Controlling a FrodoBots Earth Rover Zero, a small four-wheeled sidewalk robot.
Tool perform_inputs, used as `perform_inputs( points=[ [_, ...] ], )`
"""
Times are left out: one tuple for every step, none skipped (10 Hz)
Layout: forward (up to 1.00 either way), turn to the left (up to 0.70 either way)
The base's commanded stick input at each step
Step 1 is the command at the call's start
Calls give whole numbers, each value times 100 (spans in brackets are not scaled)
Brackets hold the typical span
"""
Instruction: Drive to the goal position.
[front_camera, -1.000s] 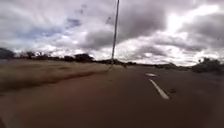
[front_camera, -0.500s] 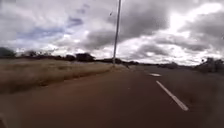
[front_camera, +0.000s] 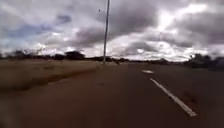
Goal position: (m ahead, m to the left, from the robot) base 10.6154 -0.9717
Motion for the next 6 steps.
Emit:
perform_inputs(
  points=[
    [100,-36],
    [100,-36],
    [100,-36],
    [100,-36],
    [100,-36],
    [100,-36]
  ],
)
